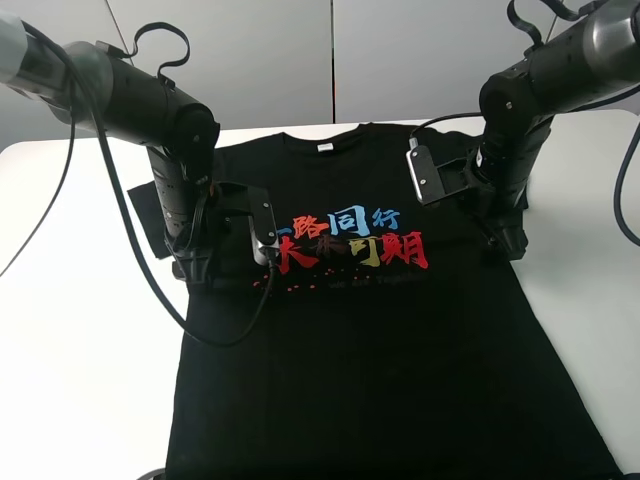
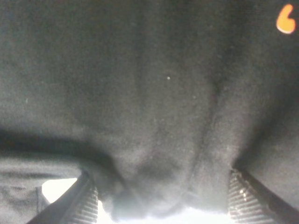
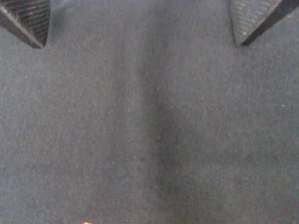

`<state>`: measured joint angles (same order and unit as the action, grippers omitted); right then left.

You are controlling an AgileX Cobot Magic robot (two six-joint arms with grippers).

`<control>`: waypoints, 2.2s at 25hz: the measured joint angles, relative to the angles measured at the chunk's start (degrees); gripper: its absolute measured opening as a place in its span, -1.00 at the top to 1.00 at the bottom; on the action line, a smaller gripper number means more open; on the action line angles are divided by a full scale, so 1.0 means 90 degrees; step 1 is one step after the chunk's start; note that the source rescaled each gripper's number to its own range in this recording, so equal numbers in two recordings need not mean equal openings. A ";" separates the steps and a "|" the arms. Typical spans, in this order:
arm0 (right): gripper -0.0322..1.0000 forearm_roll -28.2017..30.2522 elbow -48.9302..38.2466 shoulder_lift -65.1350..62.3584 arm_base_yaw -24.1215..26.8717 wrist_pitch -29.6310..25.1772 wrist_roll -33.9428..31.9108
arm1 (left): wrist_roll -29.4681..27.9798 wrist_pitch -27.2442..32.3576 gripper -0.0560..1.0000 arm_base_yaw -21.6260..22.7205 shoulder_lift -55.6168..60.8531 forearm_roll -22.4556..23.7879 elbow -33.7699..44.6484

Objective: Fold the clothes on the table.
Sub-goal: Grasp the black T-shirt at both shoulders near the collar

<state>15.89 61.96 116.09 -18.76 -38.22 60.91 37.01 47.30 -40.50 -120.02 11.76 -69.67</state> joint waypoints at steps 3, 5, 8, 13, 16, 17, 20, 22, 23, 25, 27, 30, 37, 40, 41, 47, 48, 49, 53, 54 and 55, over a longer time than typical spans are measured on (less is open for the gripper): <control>-0.70 0.0000 0.0000 0.0000 0.0000 0.0000 0.0000 | 0.0024 -0.0012 -0.54 0.0000 0.0059 0.0132 -0.0012; -0.70 0.0000 0.0000 0.0000 0.0000 0.0000 0.0000 | 0.0040 -0.0012 -0.54 0.0000 0.0176 0.0148 -0.0070; -0.70 0.0000 0.0000 0.0000 0.0000 0.0000 0.0000 | 0.0072 -0.0012 -0.54 0.0000 0.0313 -0.0051 -0.0253; -0.70 0.0000 0.0000 0.0000 0.0000 0.0000 -0.0013 | 0.0234 0.0032 -0.54 -0.0053 0.0350 -0.0156 -0.0295; -0.70 0.0000 0.0000 0.0000 0.0000 0.0000 -0.0035 | 0.0258 0.0032 -0.54 -0.0063 0.0350 -0.0166 -0.0295; -0.70 0.0000 0.0000 0.0000 0.0000 0.0000 -0.0035 | 0.0258 0.0032 -0.54 -0.0063 0.0350 -0.0166 -0.0295; -0.70 0.0000 0.0000 0.0000 0.0000 0.0000 -0.0035 | 0.0258 0.0032 -0.54 -0.0063 0.0350 -0.0166 -0.0295; -0.70 0.0000 0.0000 0.0000 0.0000 0.0000 -0.0035 | 0.0258 0.0075 -0.54 -0.0063 0.0310 -0.0166 -0.0295; -0.70 0.0000 0.0000 0.0000 0.0000 0.0000 -0.0035 | 0.0301 0.0119 -0.54 -0.0063 0.0283 -0.0166 -0.0295; -0.70 0.0000 0.0000 0.0000 0.0000 0.0000 -0.0035 | 0.0340 0.0199 -0.54 -0.0063 0.0131 -0.0181 -0.0295; -0.70 0.0000 0.0000 0.0000 0.0000 0.0000 -0.0035 | 0.0358 0.0214 -0.54 -0.0063 -0.0021 -0.0181 -0.0295; -0.70 0.0000 0.0000 0.0000 0.0000 0.0000 -0.0035 | 0.0385 0.0214 -0.54 -0.0063 -0.0168 -0.0141 -0.0295; -0.70 0.0000 0.0000 0.0000 0.0000 0.0000 -0.0035 | 0.0421 0.0277 -0.54 -0.0063 -0.0248 -0.0168 -0.0342; -0.70 0.0000 0.0000 0.0000 0.0000 0.0000 -0.0035 | 0.0421 0.0289 -0.54 -0.0063 -0.0248 -0.0168 -0.0342; -0.69 0.0000 0.0000 0.0000 0.0000 0.0000 -0.0035 | 0.0421 0.0289 -0.54 -0.0063 -0.0248 -0.0156 -0.0342; -0.63 -0.0012 0.0000 0.0000 0.0000 -0.0012 -0.0035 | 0.0409 0.0289 -0.54 -0.0063 -0.0248 -0.0143 -0.0342; -0.62 -0.0012 0.0000 0.0000 0.0000 -0.0012 -0.0035 | 0.0409 0.0289 -0.54 -0.0063 -0.0248 -0.0143 -0.0342; -0.62 -0.0012 0.0000 0.0000 0.0000 -0.0012 -0.0035 | 0.0409 0.0289 -0.54 -0.0063 -0.0248 -0.0143 -0.0342; -0.60 -0.0021 0.0000 0.0004 0.0000 -0.0024 -0.0047 | 0.0409 0.0289 -0.54 -0.0063 -0.0248 -0.0143 -0.0342; -0.56 -0.0036 0.0000 0.0015 0.0000 -0.0024 -0.0047 | 0.0409 0.0289 -0.54 -0.0063 -0.0248 -0.0143 -0.0342; -0.46 -0.0082 0.0000 0.0015 0.0000 -0.0038 -0.0047 | 0.0409 0.0289 -0.54 -0.0063 -0.0248 -0.0143 -0.0342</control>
<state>15.16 61.96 116.22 -18.76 -38.56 60.49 40.70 49.90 -41.06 -122.25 10.47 -72.74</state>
